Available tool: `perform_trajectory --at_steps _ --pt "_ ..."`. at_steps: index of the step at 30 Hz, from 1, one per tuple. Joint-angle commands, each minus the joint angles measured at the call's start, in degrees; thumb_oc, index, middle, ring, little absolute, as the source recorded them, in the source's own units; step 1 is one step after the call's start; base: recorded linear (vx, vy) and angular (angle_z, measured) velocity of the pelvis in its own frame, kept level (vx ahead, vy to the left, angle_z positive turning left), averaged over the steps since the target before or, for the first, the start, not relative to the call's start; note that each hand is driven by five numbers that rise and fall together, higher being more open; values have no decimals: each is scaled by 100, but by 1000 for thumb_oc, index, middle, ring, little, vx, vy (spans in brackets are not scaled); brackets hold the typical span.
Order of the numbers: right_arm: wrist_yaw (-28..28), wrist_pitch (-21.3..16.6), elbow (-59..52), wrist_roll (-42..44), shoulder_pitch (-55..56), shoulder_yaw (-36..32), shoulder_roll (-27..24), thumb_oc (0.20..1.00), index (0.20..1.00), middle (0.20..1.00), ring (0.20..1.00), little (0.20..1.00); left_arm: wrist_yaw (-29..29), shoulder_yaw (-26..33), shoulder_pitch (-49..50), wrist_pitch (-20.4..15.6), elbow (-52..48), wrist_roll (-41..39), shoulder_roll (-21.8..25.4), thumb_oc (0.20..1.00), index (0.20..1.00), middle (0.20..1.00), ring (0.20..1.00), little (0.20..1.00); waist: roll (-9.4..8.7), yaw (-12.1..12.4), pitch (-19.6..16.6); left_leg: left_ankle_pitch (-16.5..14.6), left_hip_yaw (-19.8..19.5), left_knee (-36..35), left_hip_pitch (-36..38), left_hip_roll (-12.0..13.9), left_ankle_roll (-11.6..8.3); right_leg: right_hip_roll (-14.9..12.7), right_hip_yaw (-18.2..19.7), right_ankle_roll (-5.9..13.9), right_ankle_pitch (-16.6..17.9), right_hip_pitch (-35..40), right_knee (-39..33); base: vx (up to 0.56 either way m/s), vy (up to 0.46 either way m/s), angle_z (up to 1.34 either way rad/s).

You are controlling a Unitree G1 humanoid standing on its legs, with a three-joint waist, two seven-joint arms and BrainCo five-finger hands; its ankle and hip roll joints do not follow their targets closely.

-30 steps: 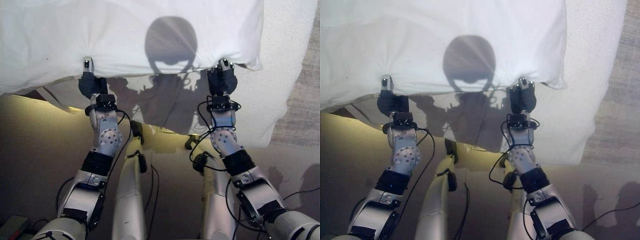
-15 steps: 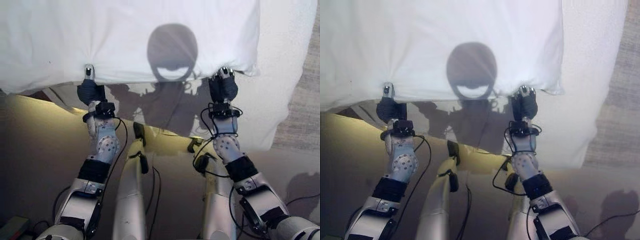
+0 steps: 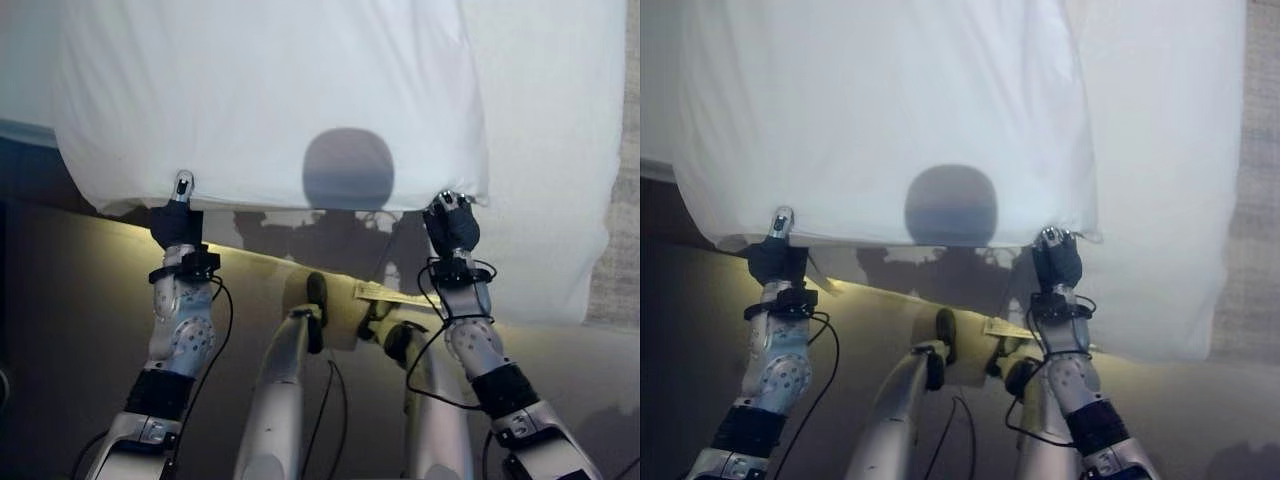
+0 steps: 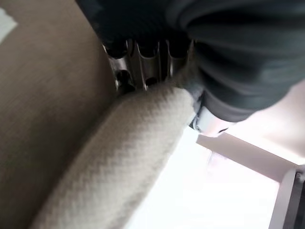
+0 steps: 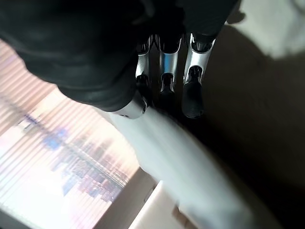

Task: Make the bed

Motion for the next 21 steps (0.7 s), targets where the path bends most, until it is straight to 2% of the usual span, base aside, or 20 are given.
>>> perform_trajectory --at_steps 1,2,3,4,6,8,9,10,11,13,14,15,16,17,18,19,20,21 --pt "-492 -303 -354 -248 768 -1018 -647 200 200 200 200 200 149 735 588 -321 -648 337 741 200 200 200 200 200 110 -205 -151 1326 14 -2287 1250 808 -113 -360 984 1360 535 129 -602 24 753 -15" --pt "-540 -237 -326 -423 797 -983 -803 200 200 200 200 200 135 576 559 -269 -587 464 824 200 200 200 200 200 195 -267 -151 1216 52 -2644 1489 676 -194 -585 1109 1528 764 122 -634 4 686 -4" --pt "-583 -120 -441 -571 867 -1036 -876 200 200 200 200 200 75 545 397 -266 -634 384 902 200 200 200 200 200 175 -290 -151 1328 -28 -2993 1569 556 -278 -728 1339 1622 937 35 -753 -47 611 8" --pt "-623 -88 -469 -727 931 -1059 -999 200 200 200 200 200 -21 408 359 -243 -673 377 940 200 200 200 200 200 185 -314 -151 1191 -99 -2901 1440 333 -252 -930 1467 1726 1299 24 -996 -91 512 20" --pt "-687 -38 -628 -988 1068 -1158 -1195 200 200 200 200 200 -89 169 176 -185 -743 501 946 200 200 200 200 200 176 -431 -151 885 -58 -1918 809 -175 -162 -1235 1632 1686 1494 167 -1328 -56 448 52" --pt "-819 -46 -606 -1199 1205 -1259 -1141 200 200 200 200 200 -244 -99 133 -81 -767 579 888 200 200 200 200 200 284 -576 -151 651 4 -1490 518 -446 -63 -1506 1640 1762 1699 464 -1414 63 462 115" --pt "-756 11 -634 -1222 1290 -1320 -1104 200 200 200 200 200 -326 -102 203 -43 -752 646 989 200 200 200 200 200 375 -654 -151 593 5 -1471 543 -641 90 -1489 1708 1697 1687 431 -1155 83 675 166" --pt "-742 -21 -688 -1215 1335 -1337 -1048 200 200 200 200 200 -336 -101 265 -15 -755 703 1097 200 200 200 200 200 415 -719 -151 636 99 -1507 554 -826 240 -1255 1757 1611 1509 298 -556 34 697 129" --pt "-713 -38 -734 -1192 1336 -1363 -948 200 200 200 200 200 -332 -45 263 5 -770 661 1121 200 200 200 200 200 342 -717 -151 625 254 -1436 512 -909 293 -1071 1588 1528 1219 153 -10 -45 686 83" --pt "-660 -29 -691 -1152 1205 -1302 -835 200 200 200 200 200 -346 81 330 59 -842 681 1168 200 200 200 200 200 317 -543 -151 662 732 -1674 614 -998 476 -747 643 1439 921 90 607 -45 615 -12" --pt "-613 -29 -626 -1127 1118 -1224 -810 200 200 200 200 200 -357 132 381 67 -898 664 1176 200 200 200 200 200 300 -437 -151 676 905 -1909 750 -1054 569 -500 195 1414 708 15 739 -2 396 -41" --pt "-601 -37 -602 -1119 1105 -1209 -807 200 200 200 200 200 -361 147 401 72 -908 660 1183 200 200 200 200 200 288 -417 -151 671 922 -1947 792 -1027 557 -464 192 1394 684 39 715 49 461 -35" --pt "-493 -21 -558 -1039 1051 -1166 -761 200 200 200 200 200 -394 257 588 90 -944 615 1179 200 200 200 200 200 199 -284 -151 643 1195 -2134 1010 -1193 645 -24 -497 1456 524 -42 759 91 302 -59" --pt "-434 -42 -576 -988 1118 -1129 -735 200 200 200 200 200 -400 283 721 95 -984 578 1134 200 200 200 200 200 163 -268 -151 589 1239 -2253 1203 -1276 620 325 -617 1417 390 6 364 76 308 -70" --pt "-431 -43 -578 -985 1122 -1126 -733 200 200 200 200 200 -400 290 732 97 -992 578 1135 200 200 200 200 200 172 -259 -151 617 1237 -2281 1215 -1252 611 365 -643 1386 411 37 301 31 102 -114" --pt "-419 -109 -636 -1003 1179 -1125 -773 200 200 200 200 200 -416 262 788 70 -993 481 840 200 200 200 200 200 295 -240 -151 500 1323 -2080 1297 -1258 532 371 -565 1014 234 162 -333 -27 105 -98" --pt "-425 -142 -641 -1018 1174 -1110 -854 200 200 200 200 200 -413 215 769 59 -983 495 770 200 200 200 200 200 356 -304 -151 514 1383 -1896 1228 -1216 450 431 -451 801 133 215 -510 -22 99 -81" --pt "-427 -145 -640 -1017 1175 -1108 -872 200 200 200 200 200 -412 213 766 56 -979 501 751 200 200 200 200 200 375 -300 -151 500 1382 -1854 1207 -1185 429 463 -461 767 120 223 -534 -45 78 -22"
